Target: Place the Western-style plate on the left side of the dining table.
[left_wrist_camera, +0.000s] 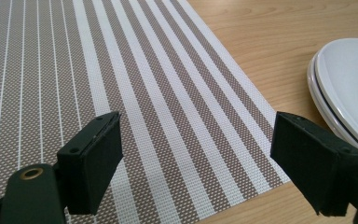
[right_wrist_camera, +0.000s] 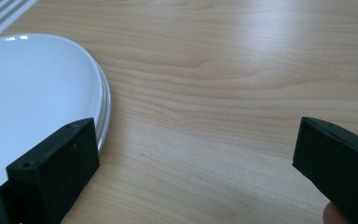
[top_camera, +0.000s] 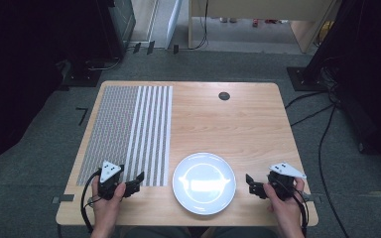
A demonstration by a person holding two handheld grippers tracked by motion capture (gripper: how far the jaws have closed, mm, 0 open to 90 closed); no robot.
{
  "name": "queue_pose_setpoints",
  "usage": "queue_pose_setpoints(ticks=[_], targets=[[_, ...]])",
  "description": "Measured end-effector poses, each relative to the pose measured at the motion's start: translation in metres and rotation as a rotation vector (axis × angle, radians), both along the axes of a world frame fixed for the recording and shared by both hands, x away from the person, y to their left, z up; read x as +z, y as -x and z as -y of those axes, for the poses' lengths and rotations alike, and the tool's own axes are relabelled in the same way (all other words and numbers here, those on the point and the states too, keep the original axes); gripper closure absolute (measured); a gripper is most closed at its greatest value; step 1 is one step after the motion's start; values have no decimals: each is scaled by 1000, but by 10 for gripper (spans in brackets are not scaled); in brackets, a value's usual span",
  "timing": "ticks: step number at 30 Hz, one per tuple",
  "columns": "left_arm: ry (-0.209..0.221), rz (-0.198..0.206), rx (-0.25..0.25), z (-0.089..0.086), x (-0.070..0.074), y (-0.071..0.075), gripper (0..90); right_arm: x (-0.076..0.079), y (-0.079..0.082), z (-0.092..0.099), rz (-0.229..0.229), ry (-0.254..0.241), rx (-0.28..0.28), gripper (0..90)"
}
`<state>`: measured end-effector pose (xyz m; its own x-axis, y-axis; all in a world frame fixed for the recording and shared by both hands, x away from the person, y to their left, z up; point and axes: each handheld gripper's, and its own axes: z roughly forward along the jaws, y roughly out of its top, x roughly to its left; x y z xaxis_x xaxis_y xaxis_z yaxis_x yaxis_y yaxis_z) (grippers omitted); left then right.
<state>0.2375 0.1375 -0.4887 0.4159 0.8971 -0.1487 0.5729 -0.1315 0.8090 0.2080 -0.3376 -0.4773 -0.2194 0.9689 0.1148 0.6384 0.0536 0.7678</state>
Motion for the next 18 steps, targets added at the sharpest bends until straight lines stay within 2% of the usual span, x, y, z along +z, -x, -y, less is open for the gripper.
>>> queue_pose_setpoints(ticks=[6, 11, 18], targets=[[10, -7, -16, 9, 1, -3, 168, 10, -6, -8, 14, -6, 6, 0], [5, -8, -52, 27, 2, -4, 168, 19, -11, -22, 22, -23, 23, 0], [19, -15, -95, 46, 4, -4, 169, 13, -11, -42, 23, -21, 56, 0]])
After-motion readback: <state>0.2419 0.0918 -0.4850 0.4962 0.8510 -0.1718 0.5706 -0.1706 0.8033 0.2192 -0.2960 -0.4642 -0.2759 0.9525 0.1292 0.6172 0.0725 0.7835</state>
